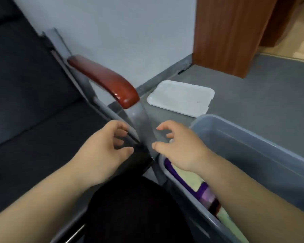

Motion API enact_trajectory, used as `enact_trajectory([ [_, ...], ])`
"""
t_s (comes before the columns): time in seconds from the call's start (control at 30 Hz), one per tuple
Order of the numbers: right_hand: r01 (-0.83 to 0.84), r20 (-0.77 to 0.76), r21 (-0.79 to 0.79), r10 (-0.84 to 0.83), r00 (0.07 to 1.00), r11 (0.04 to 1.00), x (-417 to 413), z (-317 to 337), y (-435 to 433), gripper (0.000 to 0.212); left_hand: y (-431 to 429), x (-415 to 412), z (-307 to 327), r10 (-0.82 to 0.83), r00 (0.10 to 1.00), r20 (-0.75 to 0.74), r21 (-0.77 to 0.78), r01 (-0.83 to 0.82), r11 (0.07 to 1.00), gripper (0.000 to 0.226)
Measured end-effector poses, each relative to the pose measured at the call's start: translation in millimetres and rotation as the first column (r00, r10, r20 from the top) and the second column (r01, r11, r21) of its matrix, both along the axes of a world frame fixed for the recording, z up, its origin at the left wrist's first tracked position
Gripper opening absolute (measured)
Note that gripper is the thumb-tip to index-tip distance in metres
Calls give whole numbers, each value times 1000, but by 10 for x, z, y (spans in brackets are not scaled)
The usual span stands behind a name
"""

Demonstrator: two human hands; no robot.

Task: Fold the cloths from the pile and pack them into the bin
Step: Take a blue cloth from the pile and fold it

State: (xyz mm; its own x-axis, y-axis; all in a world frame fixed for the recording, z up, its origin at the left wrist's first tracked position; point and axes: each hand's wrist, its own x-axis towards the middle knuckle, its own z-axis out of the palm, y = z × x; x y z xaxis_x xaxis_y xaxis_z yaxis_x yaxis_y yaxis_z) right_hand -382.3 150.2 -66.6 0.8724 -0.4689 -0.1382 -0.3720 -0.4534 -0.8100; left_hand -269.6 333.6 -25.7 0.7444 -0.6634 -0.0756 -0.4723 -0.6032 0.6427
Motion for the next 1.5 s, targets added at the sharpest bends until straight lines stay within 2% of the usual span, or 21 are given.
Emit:
enact_trajectory([
  [0.1, -179, 89, -79, 186, 979, 981, 517, 326, 572, 44, 801, 144, 148, 187, 982, 35, -72, -184, 980, 48],
  [0.23, -449, 100, -169, 469, 878, 877, 1118, 690, 1672, 42, 1969, 258, 278, 440, 896, 54, -166, -427, 889, 47],
  [0.37, -640, 94, -200, 665, 741, 742, 1542, 845, 2810, 37, 3104, 224, 363, 634, 769, 86, -255, -598, 760, 44],
  [0.5, -775, 63, -218, 801, 596, 593, 1800, 842, 3846, 34, 4131, 51, 321, 769, 616, 172, -262, -724, 638, 42],
  [0.53, -799, 56, -228, 827, 560, 556, 1870, 819, 4137, 32, 4414, -10, 293, 799, 574, 179, -238, -763, 602, 43],
  [0.67, -847, 38, -210, 870, 491, 487, 2039, 712, 4891, 28, 5133, -107, 171, 816, 523, 246, -50, -834, 549, 54],
  [0.8, -887, 34, -195, 907, 420, 418, 2161, 602, 5576, 27, 5619, -129, 124, 891, 406, 203, -58, -903, 425, 57],
  [0.9, -912, 37, -172, 927, 373, 373, 2218, 514, 6000, 28, 5928, -128, 34, 913, 341, 225, -42, -932, 359, 60],
  [1.1, -953, 19, -126, 961, 277, 277, 2201, 272, 6572, 33, 6575, 3, -485, 941, 157, 301, 183, -978, 104, 66],
  [1.17, -962, -11, -84, 965, 261, 259, 2174, 218, 6625, 36, 6641, 56, -630, 954, 108, 279, 217, -975, 47, 59],
  [1.23, -963, -24, -56, 964, 265, 264, 2153, 160, 6630, 35, 6639, 80, -700, 960, 66, 273, 215, -977, 6, 40],
  [1.3, -958, -11, -26, 958, 287, 287, 2148, 106, 6592, 31, 6602, 73, -665, 957, 6, 290, 152, -988, -40, 18],
  [1.33, -951, 7, 9, 951, 309, 309, 2149, 90, 6561, 28, 6565, 75, -604, 958, -18, 286, 93, -995, -46, 14],
  [1.4, -922, 51, 127, 926, 375, 366, 2160, 98, 6466, 26, 6428, 90, -454, 971, -9, 241, -81, -997, 11, 26],
  [1.47, -870, 86, 281, 892, 443, 405, 2180, 139, 6352, 32, 6162, 81, -233, 987, 76, 143, -249, -962, 110, 35],
  [1.5, -852, 102, 339, 885, 455, 399, 2187, 168, 6278, 40, 6002, 63, -120, 986, 149, 80, -319, -933, 167, 33],
])
